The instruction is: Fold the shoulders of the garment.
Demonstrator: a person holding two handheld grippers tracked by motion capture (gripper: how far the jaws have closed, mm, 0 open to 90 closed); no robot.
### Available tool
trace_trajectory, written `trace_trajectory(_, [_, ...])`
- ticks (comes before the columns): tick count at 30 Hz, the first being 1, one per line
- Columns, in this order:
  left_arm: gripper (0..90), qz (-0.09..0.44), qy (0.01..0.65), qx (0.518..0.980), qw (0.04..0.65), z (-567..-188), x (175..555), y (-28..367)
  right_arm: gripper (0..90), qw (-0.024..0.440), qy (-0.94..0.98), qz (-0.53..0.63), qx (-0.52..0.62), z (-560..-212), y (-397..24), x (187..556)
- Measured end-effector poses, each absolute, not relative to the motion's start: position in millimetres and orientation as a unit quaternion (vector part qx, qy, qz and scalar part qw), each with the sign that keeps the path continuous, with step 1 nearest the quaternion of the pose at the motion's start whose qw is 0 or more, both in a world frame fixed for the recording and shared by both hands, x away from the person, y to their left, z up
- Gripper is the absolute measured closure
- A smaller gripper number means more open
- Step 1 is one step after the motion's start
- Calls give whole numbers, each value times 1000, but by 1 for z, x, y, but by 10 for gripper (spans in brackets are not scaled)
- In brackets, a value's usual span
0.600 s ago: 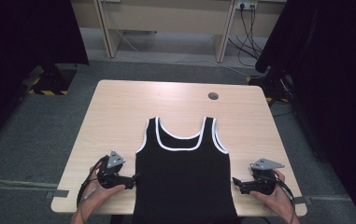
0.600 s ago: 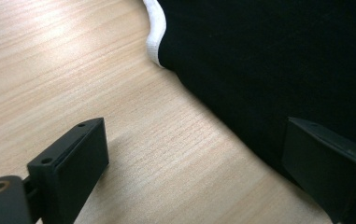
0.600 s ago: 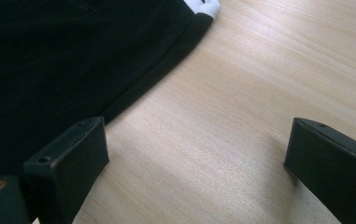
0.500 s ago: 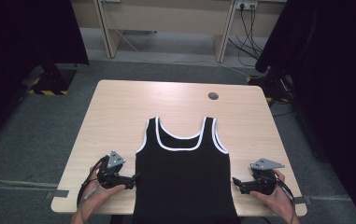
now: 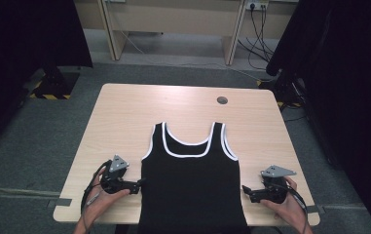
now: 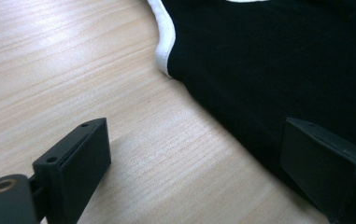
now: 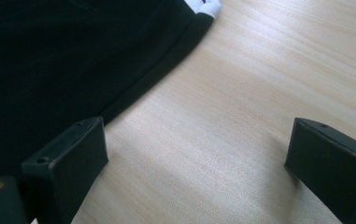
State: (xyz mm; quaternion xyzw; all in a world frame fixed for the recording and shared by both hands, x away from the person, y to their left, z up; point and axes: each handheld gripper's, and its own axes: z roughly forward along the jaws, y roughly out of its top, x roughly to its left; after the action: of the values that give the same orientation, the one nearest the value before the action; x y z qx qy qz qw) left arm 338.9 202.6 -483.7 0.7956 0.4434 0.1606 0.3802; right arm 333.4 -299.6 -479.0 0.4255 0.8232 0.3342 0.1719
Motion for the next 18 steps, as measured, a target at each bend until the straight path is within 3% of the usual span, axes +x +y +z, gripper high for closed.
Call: trace_trajectory(18, [91, 168, 451, 782, 397, -469, 369, 197, 56, 172, 824, 334, 425, -479, -300, 334])
